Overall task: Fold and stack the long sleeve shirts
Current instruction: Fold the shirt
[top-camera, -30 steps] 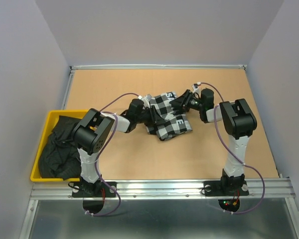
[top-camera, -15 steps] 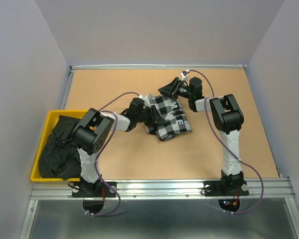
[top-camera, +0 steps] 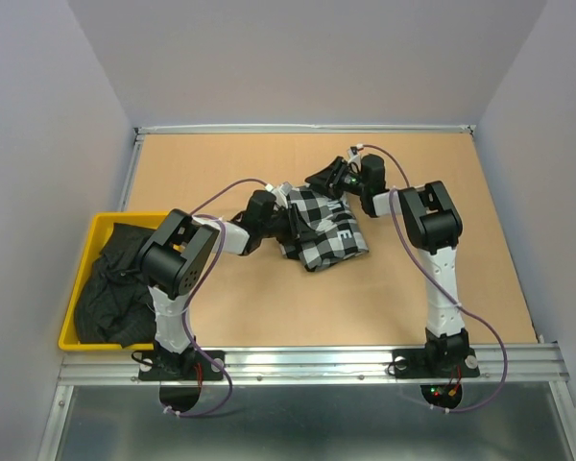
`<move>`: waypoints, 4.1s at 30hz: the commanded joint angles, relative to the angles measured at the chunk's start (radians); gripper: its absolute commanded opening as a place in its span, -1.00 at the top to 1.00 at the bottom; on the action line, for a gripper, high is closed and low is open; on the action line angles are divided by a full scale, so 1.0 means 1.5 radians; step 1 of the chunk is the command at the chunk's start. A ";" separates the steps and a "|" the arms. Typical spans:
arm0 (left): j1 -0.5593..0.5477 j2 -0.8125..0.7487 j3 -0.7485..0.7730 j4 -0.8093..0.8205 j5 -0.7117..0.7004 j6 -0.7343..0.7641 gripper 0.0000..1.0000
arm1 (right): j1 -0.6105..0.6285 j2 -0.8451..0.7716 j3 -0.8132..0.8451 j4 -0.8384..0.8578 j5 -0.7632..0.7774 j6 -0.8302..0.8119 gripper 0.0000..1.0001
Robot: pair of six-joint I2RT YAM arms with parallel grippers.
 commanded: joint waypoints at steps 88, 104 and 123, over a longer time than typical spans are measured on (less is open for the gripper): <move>-0.018 -0.125 0.188 -0.473 -0.318 0.052 -0.28 | -0.020 -0.488 -0.215 -0.563 0.234 -0.446 -0.21; 0.047 0.053 0.352 -0.495 -0.335 0.249 -0.04 | 0.238 -0.442 -0.304 -0.558 0.300 -0.332 0.19; 0.091 -0.205 0.187 -0.538 -0.445 0.118 -0.86 | 0.156 -0.561 -0.247 -0.598 0.352 -0.393 -0.41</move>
